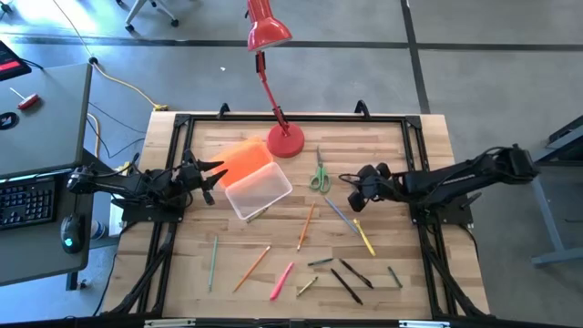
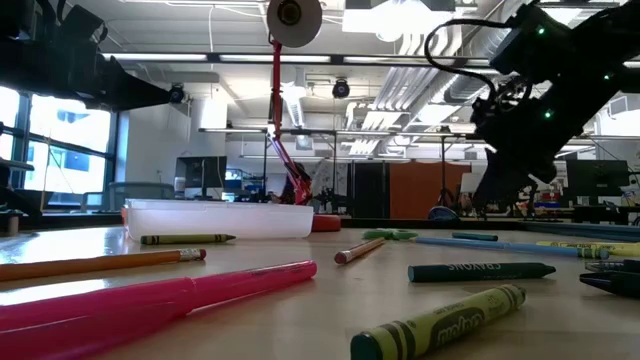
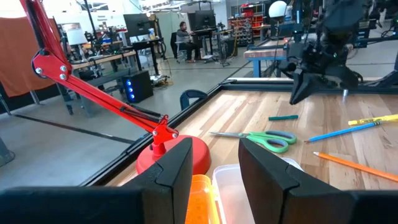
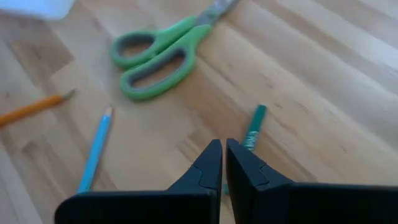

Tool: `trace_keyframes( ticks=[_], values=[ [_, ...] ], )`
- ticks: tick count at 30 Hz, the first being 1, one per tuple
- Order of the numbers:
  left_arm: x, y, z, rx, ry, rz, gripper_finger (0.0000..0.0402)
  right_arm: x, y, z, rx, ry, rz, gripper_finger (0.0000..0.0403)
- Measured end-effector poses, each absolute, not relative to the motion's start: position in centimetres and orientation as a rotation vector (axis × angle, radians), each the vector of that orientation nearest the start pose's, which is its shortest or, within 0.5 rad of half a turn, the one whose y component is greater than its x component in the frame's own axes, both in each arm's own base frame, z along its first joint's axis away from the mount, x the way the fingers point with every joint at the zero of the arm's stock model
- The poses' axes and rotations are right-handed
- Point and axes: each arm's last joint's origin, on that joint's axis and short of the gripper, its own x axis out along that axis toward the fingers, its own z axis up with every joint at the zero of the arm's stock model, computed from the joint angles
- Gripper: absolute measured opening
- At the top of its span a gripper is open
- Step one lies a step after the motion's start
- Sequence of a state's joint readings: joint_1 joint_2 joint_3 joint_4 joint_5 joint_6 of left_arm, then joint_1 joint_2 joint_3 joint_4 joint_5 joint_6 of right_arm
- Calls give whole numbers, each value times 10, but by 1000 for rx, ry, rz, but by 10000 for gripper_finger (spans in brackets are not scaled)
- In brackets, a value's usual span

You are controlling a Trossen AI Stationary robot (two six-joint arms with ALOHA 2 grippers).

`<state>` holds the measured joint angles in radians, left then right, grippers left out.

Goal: Pick & place school supplies into a supply box
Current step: Put the top green crayon into the orange supply box

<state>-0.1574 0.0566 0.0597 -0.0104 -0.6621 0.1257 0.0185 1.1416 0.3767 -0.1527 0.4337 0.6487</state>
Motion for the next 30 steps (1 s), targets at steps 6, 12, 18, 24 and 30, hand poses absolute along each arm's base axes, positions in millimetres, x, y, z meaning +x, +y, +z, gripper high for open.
trace_keyframes(
  ticks=[6, 12, 18, 24, 30],
  values=[
    [93, 3, 179, 126, 39, 504, 163, 197, -9, 132, 296, 762, -598, 1],
    [93, 3, 179, 126, 39, 504, 163, 197, -12, 138, 218, 708, -669, 1],
    [93, 3, 179, 126, 39, 504, 163, 196, -16, 138, 228, 700, -696, 1],
    [93, 3, 179, 126, 39, 504, 163, 195, -21, 139, 331, 642, -788, 1],
    [93, 3, 179, 126, 38, 504, 163, 193, -22, 138, 448, 561, -917, 1]
  ],
)
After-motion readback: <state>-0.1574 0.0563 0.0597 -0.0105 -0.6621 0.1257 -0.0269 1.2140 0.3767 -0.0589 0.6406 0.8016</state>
